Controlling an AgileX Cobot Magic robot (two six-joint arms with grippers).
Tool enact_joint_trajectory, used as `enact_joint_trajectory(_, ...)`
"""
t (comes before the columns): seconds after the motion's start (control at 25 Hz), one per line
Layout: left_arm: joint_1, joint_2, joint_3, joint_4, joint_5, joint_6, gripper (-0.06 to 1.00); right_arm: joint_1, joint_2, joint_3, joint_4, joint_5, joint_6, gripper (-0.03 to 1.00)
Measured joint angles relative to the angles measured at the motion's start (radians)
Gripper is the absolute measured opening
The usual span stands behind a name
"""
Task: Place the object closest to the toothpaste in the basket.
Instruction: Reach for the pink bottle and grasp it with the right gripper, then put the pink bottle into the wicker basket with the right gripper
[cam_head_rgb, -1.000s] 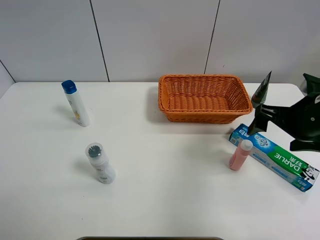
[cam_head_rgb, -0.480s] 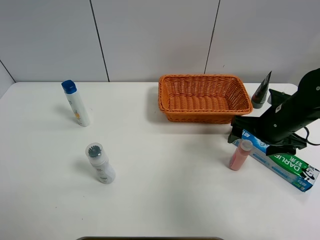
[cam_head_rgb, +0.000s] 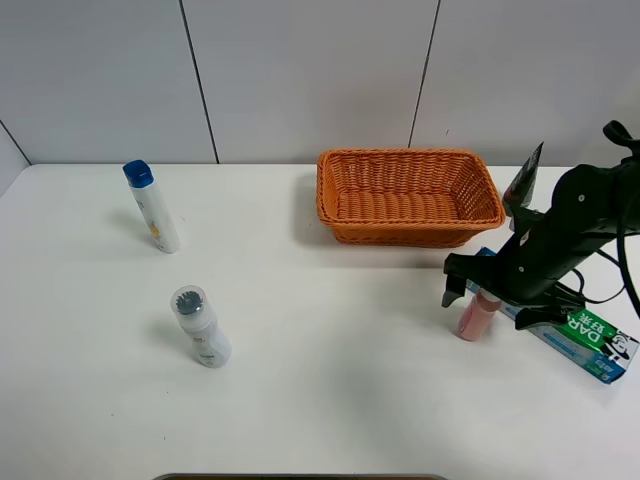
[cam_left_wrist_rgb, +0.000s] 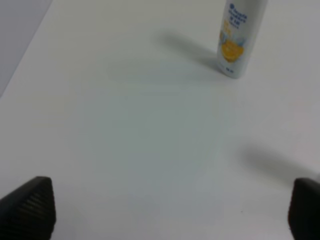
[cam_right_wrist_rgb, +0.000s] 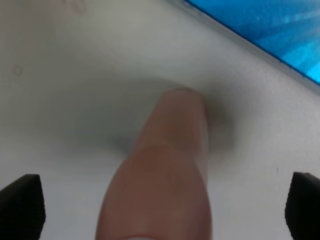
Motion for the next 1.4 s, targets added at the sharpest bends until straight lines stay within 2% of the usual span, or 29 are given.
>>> enact_joint_trajectory(0.28, 0.000, 0.000, 0.000, 0.000, 0.000, 0.000, 0.94, 0.000, 0.004, 0.000, 0.000, -0.024, 0.000, 0.99)
enact_joint_trajectory(0.4, 0.000, 0.000, 0.000, 0.000, 0.000, 0.000, 0.94, 0.000, 0.004, 0.000, 0.000, -0.024, 0.000, 0.93)
enact_joint_trajectory(0.52, 0.000, 0.000, 0.000, 0.000, 0.000, 0.000, 0.94, 0.000, 0.004, 0.000, 0.007, -0.024, 0.000, 0.80)
enact_joint_trajectory(0.8, 0.000, 0.000, 0.000, 0.000, 0.000, 0.000, 0.94, 0.000, 0.004, 0.000, 0.011, -0.025, 0.016, 0.38)
enact_joint_trajectory(1.4, 0.000, 0.000, 0.000, 0.000, 0.000, 0.000, 0.94, 0.000, 0.007, 0.000, 0.015, -0.034, 0.024, 0.37)
